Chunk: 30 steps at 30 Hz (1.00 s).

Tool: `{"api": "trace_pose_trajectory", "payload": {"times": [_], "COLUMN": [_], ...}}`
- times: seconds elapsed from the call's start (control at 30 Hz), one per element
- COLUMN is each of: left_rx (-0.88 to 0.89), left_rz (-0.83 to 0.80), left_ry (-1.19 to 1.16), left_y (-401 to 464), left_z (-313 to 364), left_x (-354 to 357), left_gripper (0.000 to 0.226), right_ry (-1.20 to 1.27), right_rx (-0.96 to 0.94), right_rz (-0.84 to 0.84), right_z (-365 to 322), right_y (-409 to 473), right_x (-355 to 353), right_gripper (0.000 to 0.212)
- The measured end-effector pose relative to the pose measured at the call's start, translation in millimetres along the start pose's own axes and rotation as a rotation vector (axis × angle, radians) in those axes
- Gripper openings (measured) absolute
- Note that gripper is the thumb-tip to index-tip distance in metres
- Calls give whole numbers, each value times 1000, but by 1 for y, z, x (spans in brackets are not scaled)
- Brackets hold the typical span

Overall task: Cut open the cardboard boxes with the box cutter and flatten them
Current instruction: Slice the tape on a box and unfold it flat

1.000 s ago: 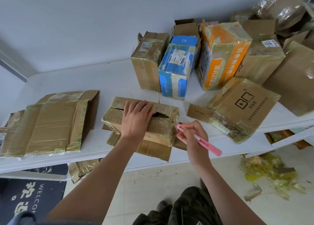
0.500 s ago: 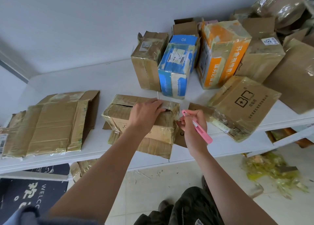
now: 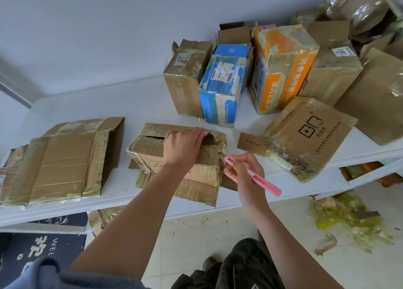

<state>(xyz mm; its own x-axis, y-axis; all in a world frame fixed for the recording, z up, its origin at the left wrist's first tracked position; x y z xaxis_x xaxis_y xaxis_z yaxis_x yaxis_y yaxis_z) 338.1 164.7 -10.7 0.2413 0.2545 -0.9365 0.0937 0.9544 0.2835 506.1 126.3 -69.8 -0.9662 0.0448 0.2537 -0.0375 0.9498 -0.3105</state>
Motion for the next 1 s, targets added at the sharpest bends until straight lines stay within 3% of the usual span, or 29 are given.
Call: {"api": "trace_pose_trajectory", "payload": {"times": [0.17,0.27,0.37,0.43,0.6,0.73,0.87,1.0], "left_rx": [11,34,3,-15,-98,49,107,55], "left_rz": [24,79,95,121,158,35,-161,-330], "left_ry": [-12,-16,-14,-34,-275,-413,-345,-296], "left_y": [-1,-4,-3,-4,-19,-31,-37,-34], "left_z": [0,1,1,2,0,-11,-21,-28], "left_x": [2,0,1,1,7,4,-1,-3], "left_gripper": [33,30,30,27,11,5,38,59], "right_ry": [64,-59,-134,-56,65,90,71,22], "right_rx": [-29,-63,-51,8,43,91,91,69], "right_rz": [71,106,76,38,-65,-78,-100,-117], "right_z": [-8,-11,-7,-8,-10,-3,1,-5], "right_y": [10,16,16,13,1,-3,-3,5], "right_x": [0,8,8,1,-12,-9,4,19], "right_gripper": [6,10,19,23,14,15,11,29]}}
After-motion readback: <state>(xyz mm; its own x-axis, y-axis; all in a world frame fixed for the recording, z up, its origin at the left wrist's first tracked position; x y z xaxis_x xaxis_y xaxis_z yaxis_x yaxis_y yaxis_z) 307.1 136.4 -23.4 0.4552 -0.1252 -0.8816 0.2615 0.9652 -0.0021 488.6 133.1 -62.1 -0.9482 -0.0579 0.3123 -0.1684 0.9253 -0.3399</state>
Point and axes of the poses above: each hand's wrist, its own y-axis towards the middle knuckle, its own x-axis out of the palm, z = x × y, the point moved 3 cm from there along y, towards the middle knuckle, and after that the axes turned 10 degrees about x, right-handed, at the moved point
